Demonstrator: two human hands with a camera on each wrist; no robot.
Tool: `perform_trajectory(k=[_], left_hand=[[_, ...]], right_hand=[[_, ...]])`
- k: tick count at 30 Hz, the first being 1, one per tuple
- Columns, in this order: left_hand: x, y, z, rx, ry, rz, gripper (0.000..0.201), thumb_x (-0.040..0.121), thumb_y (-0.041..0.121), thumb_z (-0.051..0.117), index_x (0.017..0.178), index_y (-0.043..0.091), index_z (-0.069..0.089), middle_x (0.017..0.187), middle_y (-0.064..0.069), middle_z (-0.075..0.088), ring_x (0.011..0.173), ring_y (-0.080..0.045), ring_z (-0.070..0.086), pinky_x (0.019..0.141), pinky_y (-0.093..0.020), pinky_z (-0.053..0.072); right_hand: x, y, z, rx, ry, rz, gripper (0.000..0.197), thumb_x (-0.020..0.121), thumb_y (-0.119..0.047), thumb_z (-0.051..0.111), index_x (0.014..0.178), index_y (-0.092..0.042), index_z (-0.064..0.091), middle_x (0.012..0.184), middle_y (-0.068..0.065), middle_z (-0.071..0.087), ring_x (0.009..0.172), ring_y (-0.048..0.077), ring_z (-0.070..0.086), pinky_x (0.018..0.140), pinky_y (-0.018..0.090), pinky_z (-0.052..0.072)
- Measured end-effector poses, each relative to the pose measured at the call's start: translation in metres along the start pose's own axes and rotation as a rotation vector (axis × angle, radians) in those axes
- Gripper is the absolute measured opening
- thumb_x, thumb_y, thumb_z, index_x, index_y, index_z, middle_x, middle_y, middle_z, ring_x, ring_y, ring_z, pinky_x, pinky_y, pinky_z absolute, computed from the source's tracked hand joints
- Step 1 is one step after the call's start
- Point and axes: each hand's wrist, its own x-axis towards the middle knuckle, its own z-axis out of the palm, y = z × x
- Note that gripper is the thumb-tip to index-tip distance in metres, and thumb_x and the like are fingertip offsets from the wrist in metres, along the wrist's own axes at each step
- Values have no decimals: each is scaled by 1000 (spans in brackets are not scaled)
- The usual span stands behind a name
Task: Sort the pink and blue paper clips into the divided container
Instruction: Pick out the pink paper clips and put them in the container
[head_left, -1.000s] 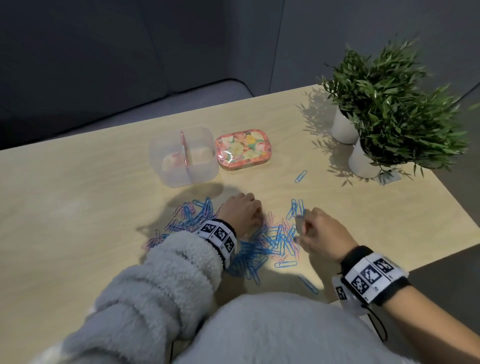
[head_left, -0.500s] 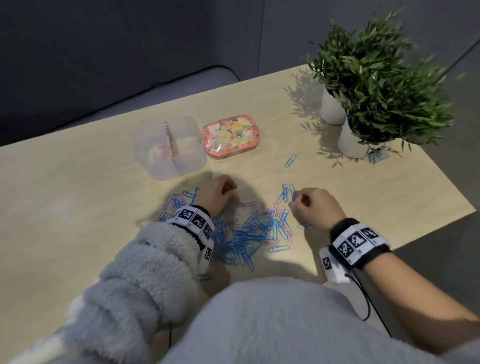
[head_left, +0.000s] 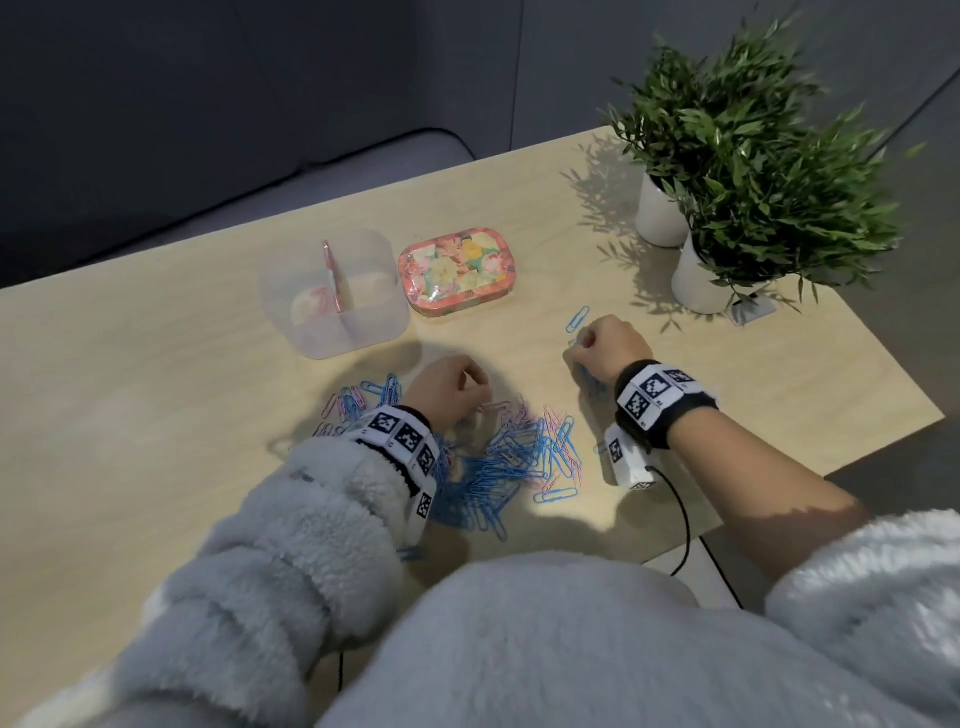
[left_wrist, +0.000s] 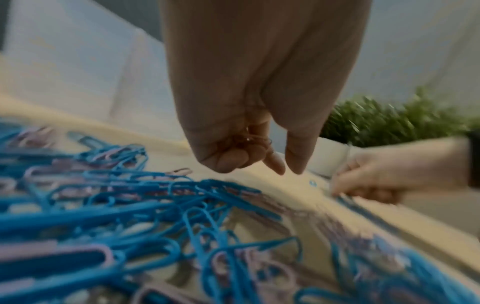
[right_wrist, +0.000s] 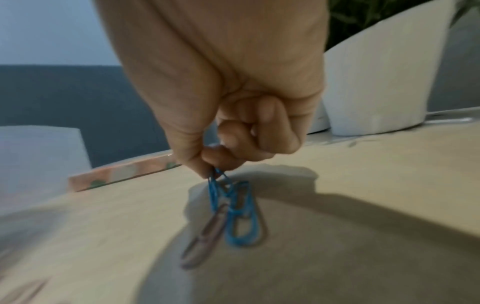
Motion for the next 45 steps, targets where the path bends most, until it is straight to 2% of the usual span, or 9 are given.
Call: perform_trajectory(k=[4,12,18,23,29,32,38,41,45], left_hand=[[1,-1,9,320,-62,138,16,84,20,62,98,11,61,102,-7,55,93,-23,57,82,-32,46],[2,0,12,465,-72,213,17,90,17,53,101,7,62,113,-13,52,110,-29,47,93,-39,44],[-2,-3,10,461,-11,211,18,91,14,47,102,5,59,114,-13,50,109,-29,47,92,-39,44],[2,-3,4,408,32,208,19,92,15,48,101,2,58,109,-14,55,103,-28,51,88,-33,41],[4,-15,-22,-95,122,1,19,95,5,40,99,6,58,75,1,59,63,-9,51,64,-25,40],[1,-15,-27,-207,158,-81,23,97,7,35,98,5,58,69,1,52,60,-7,47,61,-23,43],[1,-9,-14,287,99,30,29,85,36,60,99,10,63,91,-7,63,77,-15,54,68,-24,41],[7,-3,-1,450,39,77,39,78,44,65,102,14,59,106,-8,57,101,-24,52,84,-33,43],[12,5,5,561,-39,112,20,86,25,60,102,14,62,115,-11,57,112,-27,48,92,-36,42]], right_hand=[[-2,15,-12,53,66,-52,15,78,-12,56,64,-16,56,73,6,63,80,32,57,65,29,39],[-30,32,10,-280,-7,-275,23,79,-11,55,96,-22,66,110,6,63,105,31,58,79,33,43],[-30,46,14,-234,-56,-252,18,77,-8,60,67,-21,51,83,9,65,85,33,60,68,34,42],[-29,43,12,-282,-114,-232,28,80,-9,51,60,-25,41,94,9,63,90,31,59,70,30,39],[-28,21,20,124,12,-282,14,82,-5,48,90,-11,58,94,13,67,83,31,59,79,35,48],[-27,1,28,210,-75,-196,18,82,-1,47,83,-7,64,83,11,66,72,24,59,62,20,48],[-37,-32,53,-45,-139,-199,23,72,-29,71,69,-13,55,79,10,61,76,28,57,64,29,40],[-40,-36,64,-90,-135,-230,14,72,-17,72,75,-13,59,94,16,66,89,33,62,73,32,47],[-36,-36,65,-63,-149,-224,11,78,-4,58,82,-8,67,99,17,67,95,34,62,79,32,48]])
